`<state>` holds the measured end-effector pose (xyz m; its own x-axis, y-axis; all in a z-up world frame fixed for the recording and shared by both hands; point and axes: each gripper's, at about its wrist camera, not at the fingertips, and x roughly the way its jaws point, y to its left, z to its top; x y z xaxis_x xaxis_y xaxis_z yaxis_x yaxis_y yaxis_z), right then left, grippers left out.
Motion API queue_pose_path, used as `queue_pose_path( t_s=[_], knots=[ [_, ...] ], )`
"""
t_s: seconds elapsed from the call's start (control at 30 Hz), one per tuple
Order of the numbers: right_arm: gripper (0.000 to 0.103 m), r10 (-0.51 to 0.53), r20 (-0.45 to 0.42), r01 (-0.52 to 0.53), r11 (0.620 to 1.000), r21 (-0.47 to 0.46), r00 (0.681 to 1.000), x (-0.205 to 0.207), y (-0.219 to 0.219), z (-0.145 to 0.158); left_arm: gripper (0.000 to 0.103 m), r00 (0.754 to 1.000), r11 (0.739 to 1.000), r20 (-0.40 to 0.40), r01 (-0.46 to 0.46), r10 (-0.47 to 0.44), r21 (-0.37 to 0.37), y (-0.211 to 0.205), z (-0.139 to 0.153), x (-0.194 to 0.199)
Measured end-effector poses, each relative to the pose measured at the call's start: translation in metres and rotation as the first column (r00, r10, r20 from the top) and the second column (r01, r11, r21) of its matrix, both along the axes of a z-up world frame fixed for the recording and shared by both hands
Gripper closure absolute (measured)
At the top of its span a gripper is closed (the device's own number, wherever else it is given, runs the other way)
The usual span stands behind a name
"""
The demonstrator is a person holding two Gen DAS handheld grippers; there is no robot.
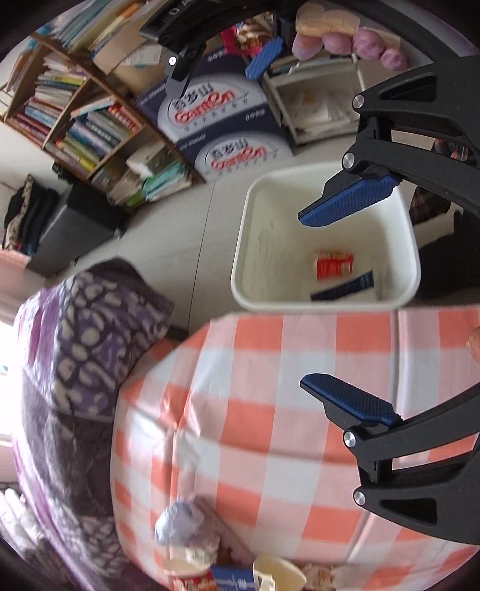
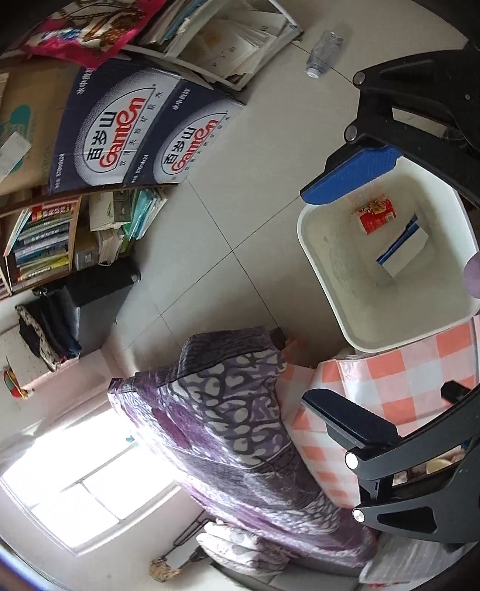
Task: Collect trash
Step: 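Open both tools to drop the cup and box into the bin, then grasp the white paper cup on the table with the left tool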
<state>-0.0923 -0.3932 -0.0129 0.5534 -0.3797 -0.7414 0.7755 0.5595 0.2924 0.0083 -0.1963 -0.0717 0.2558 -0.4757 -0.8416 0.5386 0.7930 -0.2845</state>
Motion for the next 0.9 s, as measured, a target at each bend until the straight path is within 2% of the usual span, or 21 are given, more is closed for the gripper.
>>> queue_pose_path(
  t_s=[0.13,0.27,0.47,0.6,0.67,0.73,0.8,0.9],
  knots=[
    [0.007,0.036,-0.061,-0.041,0.996,-0.084,0.997,0.017,0.024,0.000,0.019,0.994,0.993,0.090,-0.070,0.061,0.092,0.019,0.000,0.011],
    [0.007,0.090,-0.114,-0.103,0.989,-0.109,0.989,0.033,0.047,-0.006,0.019,0.986,0.977,0.106,-0.142,0.126,0.159,0.046,-0.007,0.026],
    [0.007,0.174,-0.164,-0.191,0.977,-0.094,0.971,0.058,0.079,-0.017,0.019,0.963,0.916,0.147,-0.260,0.224,0.306,0.090,-0.025,0.048],
    [0.007,0.230,-0.177,-0.243,0.968,-0.060,0.957,0.073,0.098,-0.025,0.019,0.936,0.870,0.167,-0.349,0.309,0.349,0.128,-0.030,0.068],
    [0.007,0.247,-0.179,-0.258,0.965,-0.038,0.952,0.078,0.105,-0.029,0.019,0.918,0.854,0.157,-0.397,0.365,0.335,0.150,-0.029,0.080],
    [0.007,0.263,-0.183,-0.270,0.963,-0.018,0.947,0.084,0.111,-0.033,0.019,0.894,0.849,0.100,-0.446,0.436,0.284,0.173,-0.026,0.093],
    [0.007,0.275,-0.187,-0.282,0.959,-0.011,0.943,0.090,0.118,-0.035,0.019,0.855,0.840,-0.003,-0.509,0.519,0.189,0.201,-0.025,0.107],
    [0.007,0.297,-0.193,-0.305,0.952,-0.014,0.935,0.098,0.130,-0.038,0.019,0.785,0.795,-0.124,-0.600,0.607,0.092,0.236,-0.028,0.124]
  ],
)
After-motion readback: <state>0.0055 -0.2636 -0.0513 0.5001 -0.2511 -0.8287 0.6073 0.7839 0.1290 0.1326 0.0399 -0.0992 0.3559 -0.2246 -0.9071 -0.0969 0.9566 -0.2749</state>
